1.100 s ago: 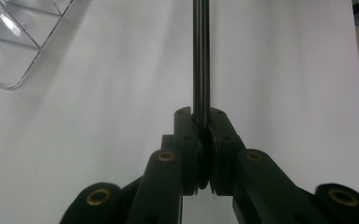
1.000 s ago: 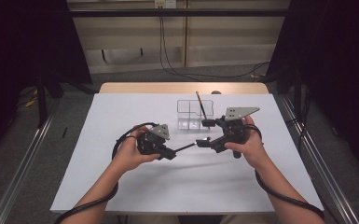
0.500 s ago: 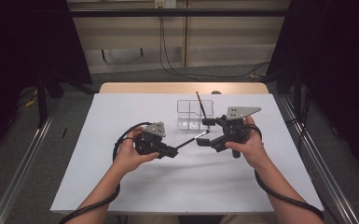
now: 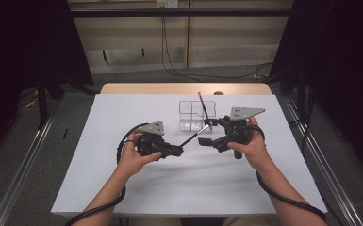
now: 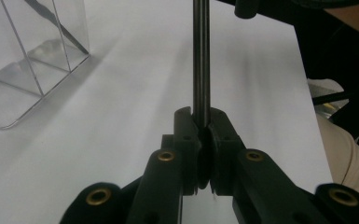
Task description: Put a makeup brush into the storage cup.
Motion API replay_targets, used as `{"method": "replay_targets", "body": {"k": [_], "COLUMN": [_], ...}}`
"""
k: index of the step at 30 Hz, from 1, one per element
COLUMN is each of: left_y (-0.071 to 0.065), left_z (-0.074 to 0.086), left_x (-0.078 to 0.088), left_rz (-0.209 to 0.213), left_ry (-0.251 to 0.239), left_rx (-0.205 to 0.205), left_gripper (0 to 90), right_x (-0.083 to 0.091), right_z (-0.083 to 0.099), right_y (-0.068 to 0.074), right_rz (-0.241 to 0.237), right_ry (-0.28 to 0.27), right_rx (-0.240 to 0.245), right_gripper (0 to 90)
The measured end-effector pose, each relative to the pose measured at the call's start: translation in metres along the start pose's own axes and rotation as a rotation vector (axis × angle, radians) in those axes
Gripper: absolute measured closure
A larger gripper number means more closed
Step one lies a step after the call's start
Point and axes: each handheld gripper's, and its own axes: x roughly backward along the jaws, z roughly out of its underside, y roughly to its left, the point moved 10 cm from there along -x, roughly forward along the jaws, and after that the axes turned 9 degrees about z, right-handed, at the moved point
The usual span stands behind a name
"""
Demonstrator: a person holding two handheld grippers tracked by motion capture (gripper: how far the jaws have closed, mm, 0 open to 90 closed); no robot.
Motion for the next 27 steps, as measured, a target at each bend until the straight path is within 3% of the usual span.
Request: {"method": "replay_targets", "body": {"k": [16,25,27], "left_y": [0.000,0.000,0.000], "left_z": [-0.009,-0.013,-0.013], "left_x": [-0.006,-0.009,-0.010], "left_rz": [0.012,0.014,0.013], "left_ry": [-0.067,-0.086,-0.086], "left_rx": [0.006,0.005,0.001], "left_gripper": [84.0,84.0,84.0], "right_x": [-0.004,-0.005,-0.005], "right_z": [0.003,0.004,0.004], "right_y": [0.002,0.004,0.006], "right_rz": [-0.015,-0.031,-0.032], "right_ry": [0.020,0.029,0.032], "right_rx": [-0.014,-0.014,-0.009], "right_gripper": [24.5,46.3,55.1]}}
